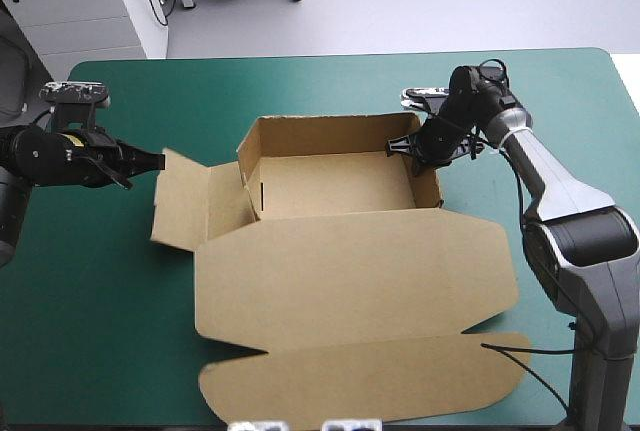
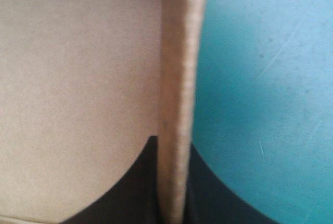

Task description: Fold the box

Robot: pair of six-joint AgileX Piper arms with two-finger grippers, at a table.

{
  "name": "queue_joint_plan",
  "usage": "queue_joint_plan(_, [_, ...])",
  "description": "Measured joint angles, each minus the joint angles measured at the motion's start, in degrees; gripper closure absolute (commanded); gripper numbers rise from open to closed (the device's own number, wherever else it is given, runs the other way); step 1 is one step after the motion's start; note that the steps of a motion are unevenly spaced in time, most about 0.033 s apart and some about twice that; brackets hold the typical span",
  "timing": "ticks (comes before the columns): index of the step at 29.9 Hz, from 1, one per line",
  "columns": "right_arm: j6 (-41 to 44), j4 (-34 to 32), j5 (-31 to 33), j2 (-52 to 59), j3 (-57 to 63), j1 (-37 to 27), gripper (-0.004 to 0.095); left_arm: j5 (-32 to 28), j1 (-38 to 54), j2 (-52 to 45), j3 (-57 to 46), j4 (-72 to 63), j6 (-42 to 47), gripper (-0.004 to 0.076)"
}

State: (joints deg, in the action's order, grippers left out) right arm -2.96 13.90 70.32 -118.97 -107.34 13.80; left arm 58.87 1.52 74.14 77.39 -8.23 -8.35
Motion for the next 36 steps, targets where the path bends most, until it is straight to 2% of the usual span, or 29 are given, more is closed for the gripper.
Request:
queue_joint_plan(6, [-1.26, -0.44, 0.37, 2.58, 0.00, 0.00, 0.0927, -0.83, 0.98, 2.41, 0.00, -0.15, 1.27, 0.0731])
queue_joint_plan(11, [-1.20, -0.48, 0.41, 7.24, 0.00, -0.48, 0.0927, -2.50, 6.92, 3.03, 0.00, -3.12, 1.69, 0.0731])
queue_joint_plan(21, [-1.73, 0.03, 0.90, 16.73, 0.00, -6.23, 0.0927, -1.75, 23.54, 3.23, 0.00, -26.02, -8.55, 0.0731])
queue_joint_plan(24, [-2.64, 2.14, 1.17, 19.59, 0.00, -9.28, 0.0927, -0.70, 25.08, 4.24, 0.00, -32.39, -11.70, 0.0731])
queue_joint_plan(31, [-6.65, 12.47, 1.30, 25.86, 0.00, -16.64, 0.0927, 4.09, 25.27, 8.90, 0.00, -45.95, -19.12, 0.0731])
queue_joint_plan(36, [-7.58, 14.30, 1.34, 29.54, 0.00, -18.13, 0.0927, 8.12, 25.27, 12.23, 0.00, -57.34, -24.36, 0.0731])
